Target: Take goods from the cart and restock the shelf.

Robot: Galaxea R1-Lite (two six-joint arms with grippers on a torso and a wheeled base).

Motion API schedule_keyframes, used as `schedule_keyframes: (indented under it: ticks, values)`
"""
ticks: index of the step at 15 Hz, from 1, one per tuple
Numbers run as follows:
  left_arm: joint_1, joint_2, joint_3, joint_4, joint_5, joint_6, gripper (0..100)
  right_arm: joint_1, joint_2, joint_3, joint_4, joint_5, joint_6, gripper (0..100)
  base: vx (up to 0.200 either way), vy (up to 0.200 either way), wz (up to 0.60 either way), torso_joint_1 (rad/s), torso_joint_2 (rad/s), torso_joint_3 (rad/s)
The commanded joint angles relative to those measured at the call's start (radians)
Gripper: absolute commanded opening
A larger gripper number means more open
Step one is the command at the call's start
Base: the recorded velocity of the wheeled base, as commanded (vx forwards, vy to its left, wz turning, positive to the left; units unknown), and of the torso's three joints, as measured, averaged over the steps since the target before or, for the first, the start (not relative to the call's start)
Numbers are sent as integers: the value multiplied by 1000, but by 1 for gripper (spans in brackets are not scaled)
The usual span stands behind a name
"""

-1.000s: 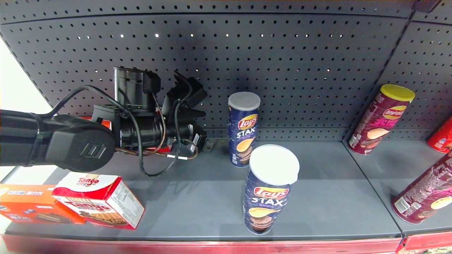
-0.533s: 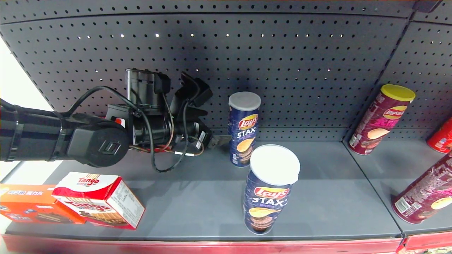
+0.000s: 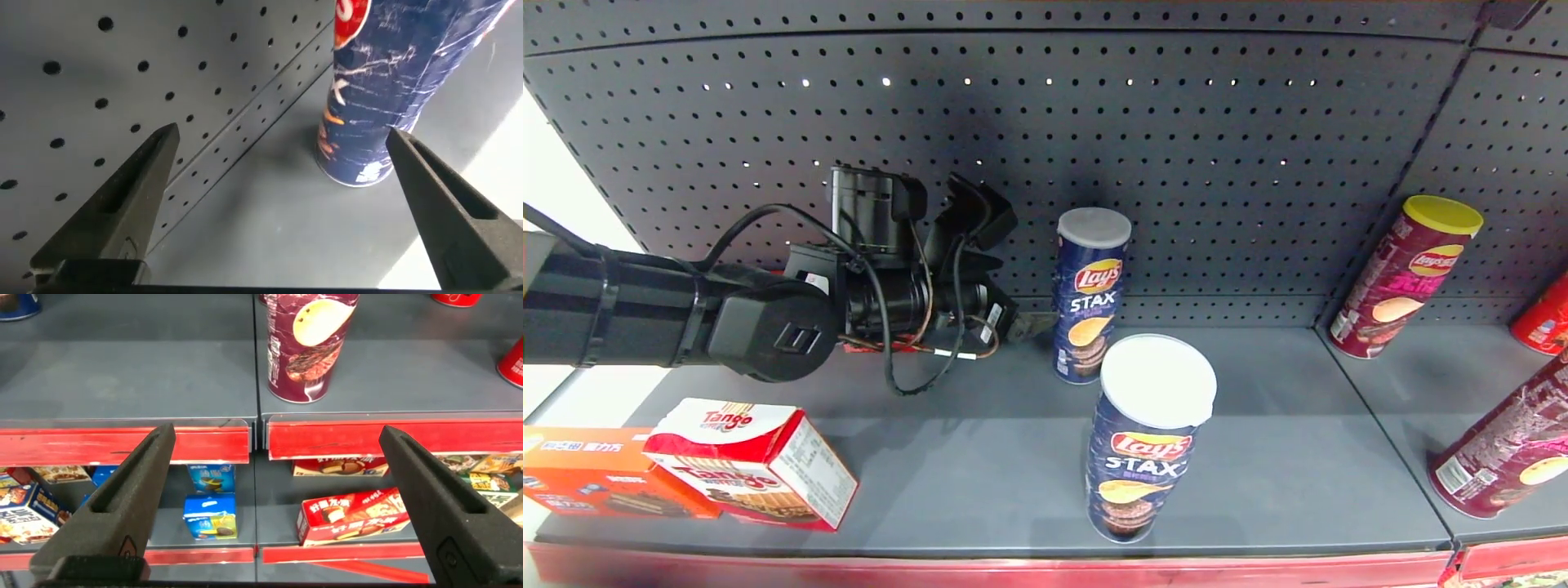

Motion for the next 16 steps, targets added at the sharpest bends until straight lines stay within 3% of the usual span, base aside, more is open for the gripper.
schedule_keyframes:
  ticks: [1, 5, 7, 11, 16]
  values:
    - [4, 0, 13, -1, 1, 1, 100, 0, 2, 0, 0, 0, 0, 100, 0, 0, 0, 0, 0, 0]
    - [28, -36, 96, -34, 19, 4, 100, 0, 2, 0, 0, 0, 0, 100, 0, 0, 0, 0, 0, 0]
    - [28, -41, 127, -76, 77, 9, 100, 0, 2, 0, 0, 0, 0, 100, 0, 0, 0, 0, 0, 0]
    - [16, -16, 107, -102, 143, 13, 100, 0, 2, 0, 0, 0, 0, 100, 0, 0, 0, 0, 0, 0]
    - [-7, 20, 90, -102, 160, 15, 100, 0, 2, 0, 0, 0, 0, 100, 0, 0, 0, 0, 0, 0]
